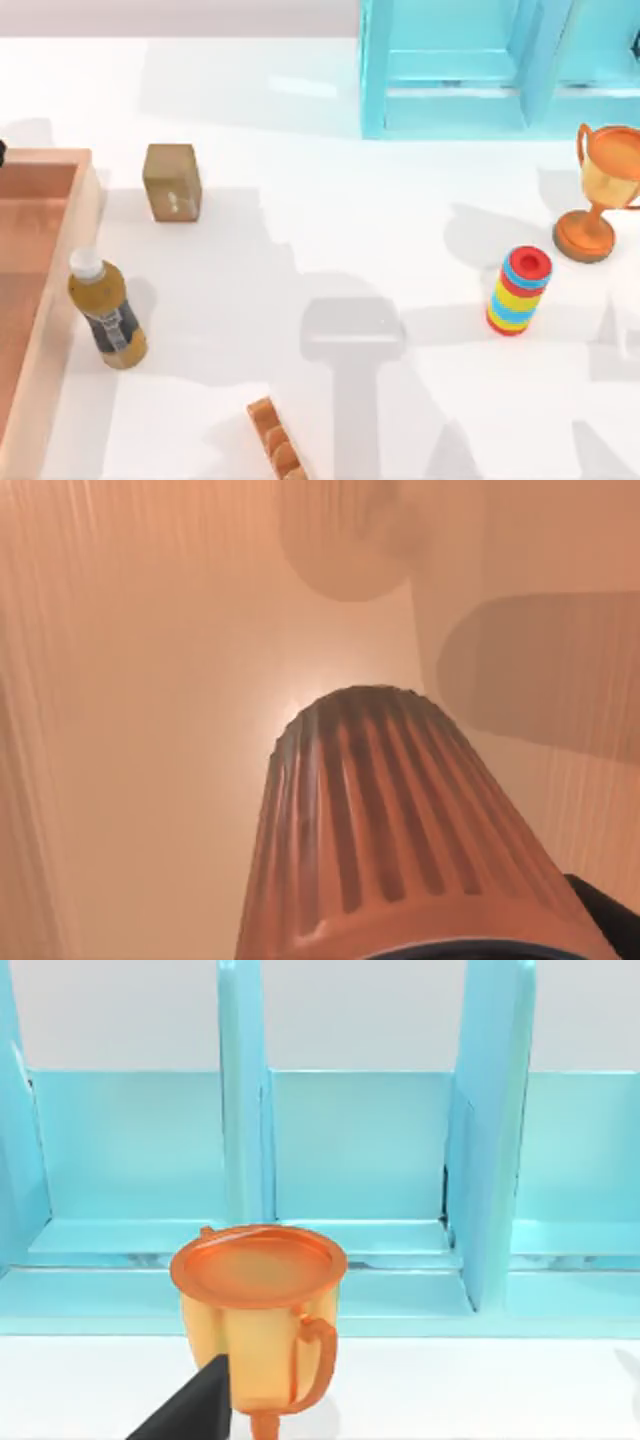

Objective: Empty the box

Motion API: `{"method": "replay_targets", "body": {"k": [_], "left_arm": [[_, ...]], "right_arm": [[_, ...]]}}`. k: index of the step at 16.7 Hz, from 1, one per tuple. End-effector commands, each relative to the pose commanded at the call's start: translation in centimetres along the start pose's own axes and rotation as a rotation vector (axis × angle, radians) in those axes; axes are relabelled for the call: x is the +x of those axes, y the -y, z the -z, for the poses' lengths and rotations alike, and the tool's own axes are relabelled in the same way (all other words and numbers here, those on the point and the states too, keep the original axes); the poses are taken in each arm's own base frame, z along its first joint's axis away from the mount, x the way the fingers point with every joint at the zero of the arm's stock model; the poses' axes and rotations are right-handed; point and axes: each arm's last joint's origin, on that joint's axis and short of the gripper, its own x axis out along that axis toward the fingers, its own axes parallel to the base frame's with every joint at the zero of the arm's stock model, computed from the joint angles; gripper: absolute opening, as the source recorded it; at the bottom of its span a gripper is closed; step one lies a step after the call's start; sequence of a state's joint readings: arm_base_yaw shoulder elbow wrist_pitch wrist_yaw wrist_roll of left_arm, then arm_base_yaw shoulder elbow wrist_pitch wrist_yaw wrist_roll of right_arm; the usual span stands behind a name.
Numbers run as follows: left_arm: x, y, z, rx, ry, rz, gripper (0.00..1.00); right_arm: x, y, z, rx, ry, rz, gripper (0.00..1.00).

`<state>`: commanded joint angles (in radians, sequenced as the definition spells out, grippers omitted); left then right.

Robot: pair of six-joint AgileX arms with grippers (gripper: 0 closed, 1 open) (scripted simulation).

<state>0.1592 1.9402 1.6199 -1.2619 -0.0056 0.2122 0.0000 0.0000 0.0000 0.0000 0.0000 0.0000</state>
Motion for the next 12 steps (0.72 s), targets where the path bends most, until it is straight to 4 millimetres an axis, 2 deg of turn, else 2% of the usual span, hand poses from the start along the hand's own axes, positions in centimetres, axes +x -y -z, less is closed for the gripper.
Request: {"method": "replay_targets", "body": {"k": [3,6,8,12], "left_arm": [[-3.4,0.0,0.2,-0.002,0.006,0.002,0.0],[-5.6,-0.3,0.5,-0.018,0.012,0.001,0.0],[-6.2,-0.4,0.6,-0.024,0.013,0.0,0.0],[-5.9,-0.2,0.4,-0.02,0.007,0.001,0.0]], "right_arm": [[0.0,0.0,0.0,0.0,0.0,0.0,1.0],[0.0,0.0,0.0,0.0,0.0,0.0,1.0],[0.0,0.0,0.0,0.0,0.0,0.0,1.0],[0.0,0.0,0.0,0.0,0.0,0.0,1.0]]}}
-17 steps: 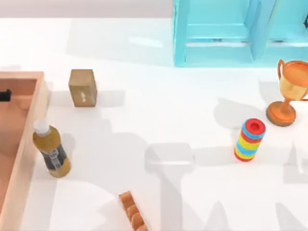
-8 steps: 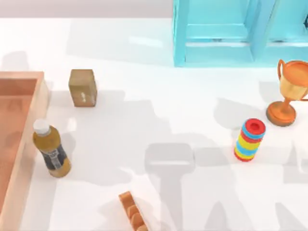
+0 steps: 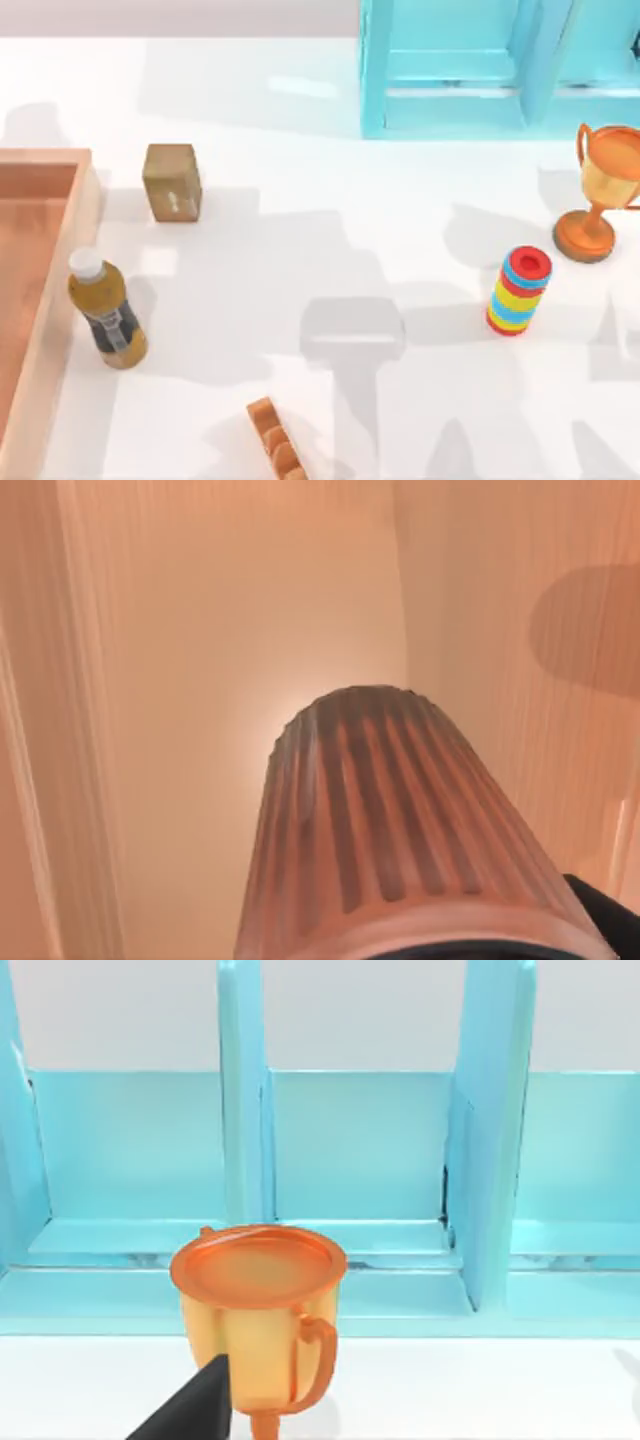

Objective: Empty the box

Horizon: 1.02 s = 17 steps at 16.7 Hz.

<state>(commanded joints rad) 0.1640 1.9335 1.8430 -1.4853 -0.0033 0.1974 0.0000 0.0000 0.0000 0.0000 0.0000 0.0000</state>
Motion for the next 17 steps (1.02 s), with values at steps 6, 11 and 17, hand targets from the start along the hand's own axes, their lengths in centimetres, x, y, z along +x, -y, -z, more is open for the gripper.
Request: {"method": "replay_targets", "body": {"k": [6,11,17], "left_arm": [[2.2,8.1,-3.6,0.001,-0.016,0.017,0.0],[5.7,22.0,-4.4,0.001,-0.035,0.034,0.0],[8.4,33.3,-1.2,0.0,-0.041,0.052,0.0]], "right_arm": [[0.0,0.0,0.0,0.0,0.0,0.0,1.0],[0.0,0.0,0.0,0.0,0.0,0.0,1.0],[0.0,0.0,0.0,0.0,0.0,0.0,1.0]]}}
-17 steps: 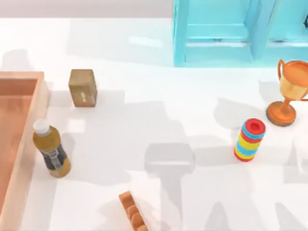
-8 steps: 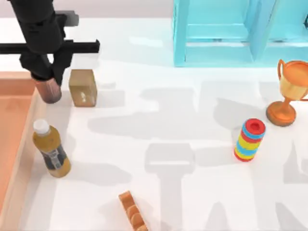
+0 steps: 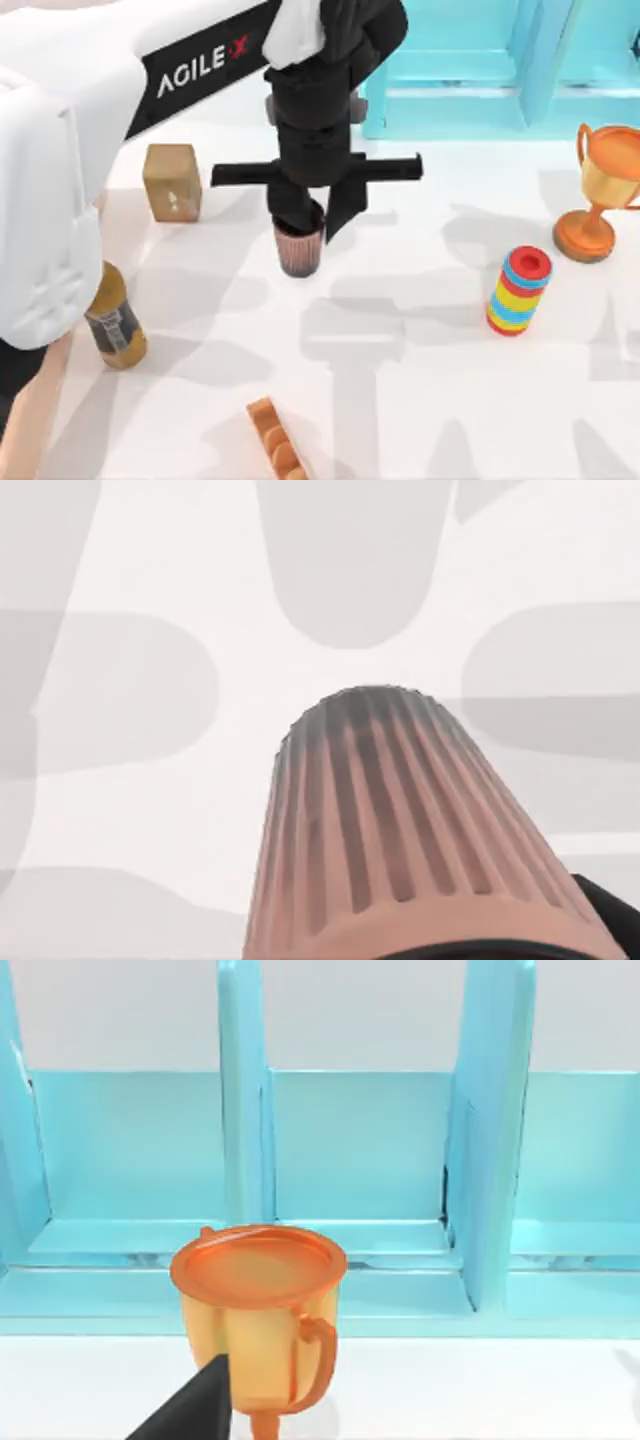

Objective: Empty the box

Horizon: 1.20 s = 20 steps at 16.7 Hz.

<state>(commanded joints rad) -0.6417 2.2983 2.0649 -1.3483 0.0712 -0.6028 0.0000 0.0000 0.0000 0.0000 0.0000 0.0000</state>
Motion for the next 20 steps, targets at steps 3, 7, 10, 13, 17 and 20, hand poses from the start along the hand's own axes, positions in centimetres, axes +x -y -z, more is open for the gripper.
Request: {"method": "replay_targets", "body": {"k": [3,7,10,13,17,20], "left_arm": [[0.1,0.3,0.1,0.0,0.001,0.002,0.0],[0.6,0.2,0.1,-0.002,-0.003,-0.001,0.0],[2.6,0.0,0.0,0.0,0.001,0.002,0.0],[4.5,-0.2,0.1,0.0,0.001,0.002,0.0],[4.5,-0.2,0.1,0.0,0.001,0.002,0.0],[4.5,-0.2,0.1,0.0,0.001,0.002,0.23]], "right_arm": [[0.0,0.0,0.0,0.0,0.0,0.0,1.0],[0.0,0.0,0.0,0.0,0.0,0.0,1.0],[0.0,0.0,0.0,0.0,0.0,0.0,1.0],[0.0,0.0,0.0,0.0,0.0,0.0,1.0],[0.0,0.0,0.0,0.0,0.0,0.0,1.0],[0.0,0.0,0.0,0.0,0.0,0.0,1.0]]}}
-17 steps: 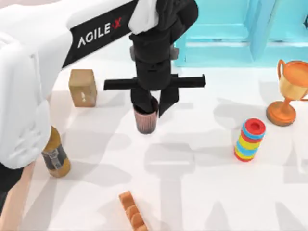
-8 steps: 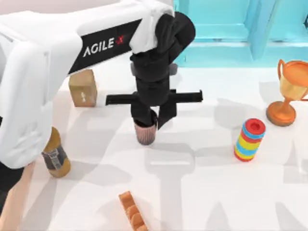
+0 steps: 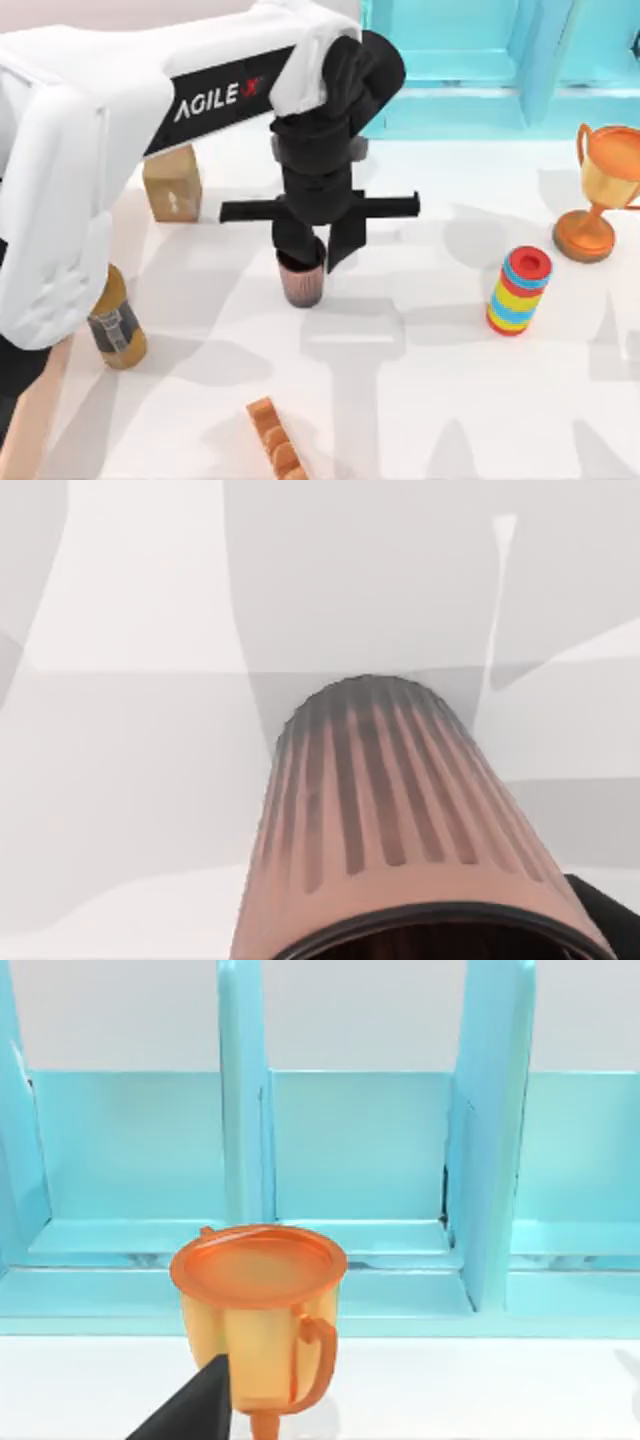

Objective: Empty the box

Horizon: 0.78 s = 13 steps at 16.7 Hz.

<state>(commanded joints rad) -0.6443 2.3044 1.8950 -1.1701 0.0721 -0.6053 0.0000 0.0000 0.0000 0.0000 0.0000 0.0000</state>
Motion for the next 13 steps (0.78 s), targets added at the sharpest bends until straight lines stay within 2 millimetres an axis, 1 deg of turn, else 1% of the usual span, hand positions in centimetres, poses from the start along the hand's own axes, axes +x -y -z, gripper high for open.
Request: {"method": "replay_targets", "body": {"k": [10,11,13], "left_arm": [[0.0,0.0,0.0,0.0,0.0,0.0,0.98],[0.0,0.0,0.0,0.0,0.0,0.0,1.0],[0.0,0.0,0.0,0.0,0.0,0.0,1.0]], "right_arm": [[0.0,0.0,0.0,0.0,0.0,0.0,1.0],[0.0,0.0,0.0,0.0,0.0,0.0,1.0],[0.0,0.0,0.0,0.0,0.0,0.0,1.0]]}}
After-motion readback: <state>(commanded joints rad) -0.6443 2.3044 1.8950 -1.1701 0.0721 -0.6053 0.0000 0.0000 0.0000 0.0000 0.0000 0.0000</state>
